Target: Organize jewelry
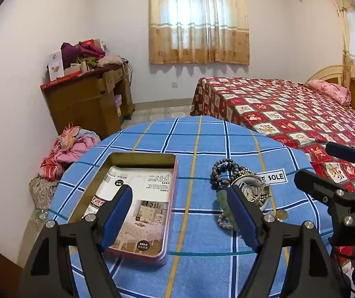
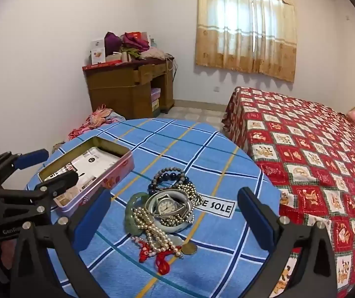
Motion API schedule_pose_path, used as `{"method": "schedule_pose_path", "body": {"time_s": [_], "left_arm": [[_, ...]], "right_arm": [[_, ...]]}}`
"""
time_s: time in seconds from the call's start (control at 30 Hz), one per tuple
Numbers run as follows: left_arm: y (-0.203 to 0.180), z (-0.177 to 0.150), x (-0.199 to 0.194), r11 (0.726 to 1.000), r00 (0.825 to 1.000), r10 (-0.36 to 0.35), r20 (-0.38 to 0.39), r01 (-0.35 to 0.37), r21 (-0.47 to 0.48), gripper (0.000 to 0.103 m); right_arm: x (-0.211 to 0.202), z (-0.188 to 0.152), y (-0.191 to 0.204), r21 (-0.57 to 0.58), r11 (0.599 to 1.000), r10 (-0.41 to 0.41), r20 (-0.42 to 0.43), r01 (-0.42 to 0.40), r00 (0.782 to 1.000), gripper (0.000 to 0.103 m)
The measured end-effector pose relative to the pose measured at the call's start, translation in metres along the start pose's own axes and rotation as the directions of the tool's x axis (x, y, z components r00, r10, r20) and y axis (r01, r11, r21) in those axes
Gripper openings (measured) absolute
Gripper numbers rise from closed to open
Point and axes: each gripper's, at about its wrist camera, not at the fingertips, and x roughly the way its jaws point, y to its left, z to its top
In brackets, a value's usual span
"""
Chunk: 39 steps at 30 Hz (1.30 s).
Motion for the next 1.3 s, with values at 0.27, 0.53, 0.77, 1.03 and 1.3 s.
{"method": "schedule_pose_path", "body": {"time_s": [0.27,0.53,0.77,1.03,1.3], "left_arm": [[0.002,-0.008,0.002,1.000,1.000,0.012,-0.009,-0.012,0.005,0.079],[0.008,-0.005,0.007,1.000,0.999,0.025,-0.034,-0.025,-0.011,0.079],[0.011,-0.005,0.007,1.000,0.999,0.026,-0.033,-0.027,-0.013,0.079],[0.011,-0.006,0.007,0.999,0.999,0.032,-0.038,-0.032,-0.010,0.079],[0.011,-0.006,0.007,0.999,0.999,0.034,-0.035,-0.034,-0.009,0.079]], "right_arm": [[0.000,-0.001,0.001,0.003,1.000,-0.002,-0.017,0.002,1.000,0.103],[0.002,-0.005,0.000,0.012,1.000,-0.002,-0.025,0.003,1.000,0.103],[0.004,-0.003,0.004,0.009,1.000,0.000,-0.031,0.001,1.000,0.103],[0.005,-0.005,0.006,0.007,1.000,-0.002,-0.031,0.002,1.000,0.103],[0.005,-0.004,0.007,0.005,1.000,-0.002,-0.027,0.002,1.000,0.103]]}}
